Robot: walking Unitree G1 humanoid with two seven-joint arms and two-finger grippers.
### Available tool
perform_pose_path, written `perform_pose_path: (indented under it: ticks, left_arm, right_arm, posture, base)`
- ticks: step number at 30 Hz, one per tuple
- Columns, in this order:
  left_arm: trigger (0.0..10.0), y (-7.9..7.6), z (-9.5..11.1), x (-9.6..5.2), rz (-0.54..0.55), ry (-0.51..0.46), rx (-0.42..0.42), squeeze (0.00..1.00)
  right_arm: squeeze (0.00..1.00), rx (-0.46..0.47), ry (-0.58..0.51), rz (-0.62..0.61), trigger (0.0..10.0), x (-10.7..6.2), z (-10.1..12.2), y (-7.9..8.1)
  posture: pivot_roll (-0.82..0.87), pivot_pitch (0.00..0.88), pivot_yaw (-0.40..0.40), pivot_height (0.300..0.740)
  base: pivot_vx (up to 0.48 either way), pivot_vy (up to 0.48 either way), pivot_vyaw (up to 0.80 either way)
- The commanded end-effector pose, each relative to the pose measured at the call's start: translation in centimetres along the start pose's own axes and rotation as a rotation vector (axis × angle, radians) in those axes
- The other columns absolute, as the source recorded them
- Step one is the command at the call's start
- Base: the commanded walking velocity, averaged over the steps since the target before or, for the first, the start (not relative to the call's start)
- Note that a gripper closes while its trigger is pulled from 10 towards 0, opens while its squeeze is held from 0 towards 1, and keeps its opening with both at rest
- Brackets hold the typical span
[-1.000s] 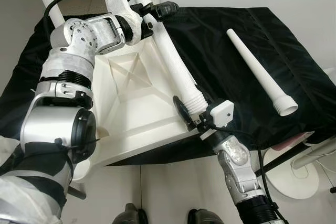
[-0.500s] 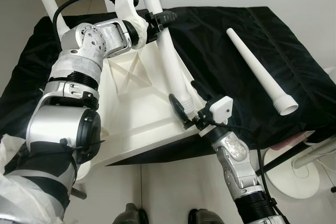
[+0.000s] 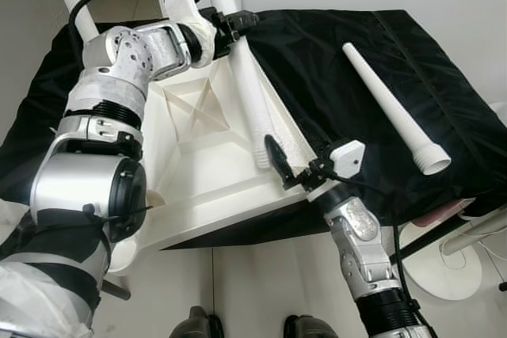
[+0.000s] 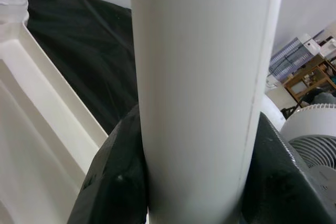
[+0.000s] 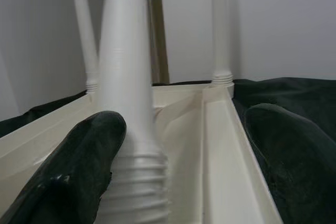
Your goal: Building children table
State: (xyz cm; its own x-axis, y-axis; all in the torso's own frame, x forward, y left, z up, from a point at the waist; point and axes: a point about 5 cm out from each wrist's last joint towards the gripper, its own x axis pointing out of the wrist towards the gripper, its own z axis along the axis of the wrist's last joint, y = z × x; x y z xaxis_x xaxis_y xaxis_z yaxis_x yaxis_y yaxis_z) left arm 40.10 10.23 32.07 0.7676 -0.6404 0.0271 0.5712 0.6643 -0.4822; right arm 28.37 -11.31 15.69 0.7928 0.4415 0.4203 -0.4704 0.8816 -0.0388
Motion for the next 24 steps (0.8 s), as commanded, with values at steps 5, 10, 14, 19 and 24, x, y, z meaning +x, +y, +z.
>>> perform_pose_path:
  ticks: [5,10,14,19,24]
  left_arm:
    - [10.0,-1.1,3.3,-1.0,-0.159,-0.118,0.088,0.00]
    - [10.0,-1.3,3.7,-1.1,-0.157,-0.146,0.149,0.00]
    - [10.0,-2.7,3.9,-1.1,-0.136,-0.218,0.318,0.00]
    - [10.0,-3.8,3.6,-1.0,-0.109,-0.276,0.425,0.00]
    - [10.0,-4.7,2.9,-1.0,-0.091,-0.325,0.487,0.00]
  right_arm:
    - [0.00,0.002,0.022,-0.055,10.0,-0.1,0.2,-1.1]
    - [0.00,0.008,0.051,-0.066,10.0,0.1,0.1,-1.1]
    - [0.00,-0.041,0.142,-0.041,10.0,1.5,0.4,-0.6]
    - [0.00,-0.075,0.174,-0.018,10.0,2.8,1.2,-0.3]
    - [0.00,-0.093,0.164,-0.005,10.0,3.9,1.9,-0.2]
  posture:
    - [-0.10,0.061,0.059,0.740]
    - [-0.10,0.062,0.059,0.740]
    - [-0.11,0.069,0.048,0.740]
    - [-0.10,0.068,0.041,0.740]
    - [-0.10,0.064,0.030,0.740]
  base:
    - [0.000,0.000,0.00]
    - [0.000,0.000,0.00]
    - [0.000,0.000,0.00]
    - [0.000,0.000,0.00]
    - [0.000,0.000,0.00]
